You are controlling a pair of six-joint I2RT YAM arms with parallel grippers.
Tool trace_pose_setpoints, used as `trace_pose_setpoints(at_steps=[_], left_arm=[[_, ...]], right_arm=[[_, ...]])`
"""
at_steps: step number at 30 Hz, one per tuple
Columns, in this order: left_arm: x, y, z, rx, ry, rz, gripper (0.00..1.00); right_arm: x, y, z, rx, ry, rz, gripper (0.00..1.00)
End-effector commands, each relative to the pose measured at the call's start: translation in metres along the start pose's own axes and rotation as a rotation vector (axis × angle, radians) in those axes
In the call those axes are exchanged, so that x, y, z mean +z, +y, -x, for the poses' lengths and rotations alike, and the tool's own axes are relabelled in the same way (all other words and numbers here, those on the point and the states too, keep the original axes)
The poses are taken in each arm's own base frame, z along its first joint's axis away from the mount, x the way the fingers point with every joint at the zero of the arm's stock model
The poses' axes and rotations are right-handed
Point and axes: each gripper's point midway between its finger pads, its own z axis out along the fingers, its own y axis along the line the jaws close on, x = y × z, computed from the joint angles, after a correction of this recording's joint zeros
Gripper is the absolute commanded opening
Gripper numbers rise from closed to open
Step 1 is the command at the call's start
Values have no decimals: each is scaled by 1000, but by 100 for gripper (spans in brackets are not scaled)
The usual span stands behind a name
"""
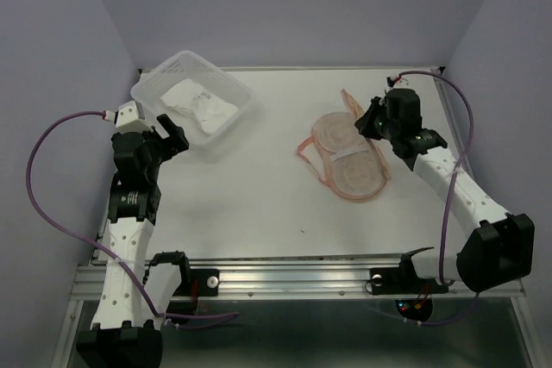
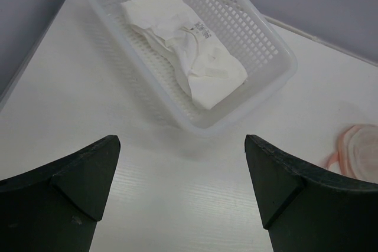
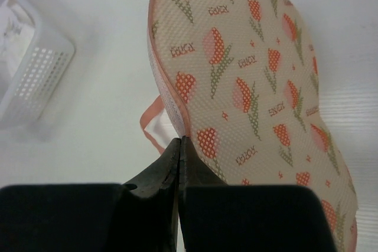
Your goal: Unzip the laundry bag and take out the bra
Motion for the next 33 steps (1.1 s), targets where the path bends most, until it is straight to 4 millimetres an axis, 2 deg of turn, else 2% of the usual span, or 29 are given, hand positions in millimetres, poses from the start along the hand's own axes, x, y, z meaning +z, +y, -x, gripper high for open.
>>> trace_pose_setpoints(at_steps=[1, 2, 5, 7, 9, 10, 12, 14, 18, 19, 20, 21, 22, 24, 25, 27, 30, 31, 33], left_arm=[[-2, -5, 17, 16, -74, -22, 99], [-2, -5, 17, 16, -74, -24, 99], [-2, -5, 17, 16, -76, -23, 99], [-3, -5, 18, 14, -79, -22, 99], [-3, -5, 17, 15, -79, -22, 99], [-3, -5, 18, 15, -81, -23, 99], [-3, -5, 18, 15, -80, -24, 99], [-3, -5, 17, 14, -79, -24, 99], [-4, -5, 19, 13, -88, -24, 99], [-5, -6, 20, 13, -92, -27, 99], [-6, -6, 22, 11, -95, -28, 99], [-7, -7, 23, 10, -98, -30, 99], [-10, -10, 28, 5, -101, -35, 99], [-15, -12, 35, 0, -111, -39, 99], [-21, -14, 41, -8, -123, -45, 99], [-30, -17, 50, -15, -130, -48, 99], [-40, -20, 58, -16, -131, -50, 99], [-47, -20, 63, -12, -129, -47, 99], [-59, -20, 65, 8, -122, -44, 99]], right_arm=[[6, 34, -7, -54, 23, 78, 1], [8, 40, -17, -62, 41, 87, 1], [22, 39, -36, -77, 76, 62, 1], [31, 38, -57, -82, 129, 59, 4], [34, 45, -78, -100, 174, 80, 4], [37, 43, -83, -101, 188, 76, 6], [39, 53, -104, -117, 242, 117, 11], [40, 59, -115, -130, 281, 144, 13], [33, 71, -126, -147, 328, 220, 37], [31, 74, -126, -150, 331, 238, 51], [28, 75, -128, -151, 339, 252, 58], [22, 78, -123, -153, 323, 262, 65], [20, 77, -120, -156, 311, 261, 79], [14, 77, -110, -169, 278, 255, 94], [8, 74, -99, -175, 239, 231, 100], [-4, 72, -80, -185, 181, 199, 100], [-15, 56, -50, -204, 72, 87, 100], [-29, 46, -30, -202, 5, 23, 100], [-49, 37, -8, -213, -66, -33, 100]])
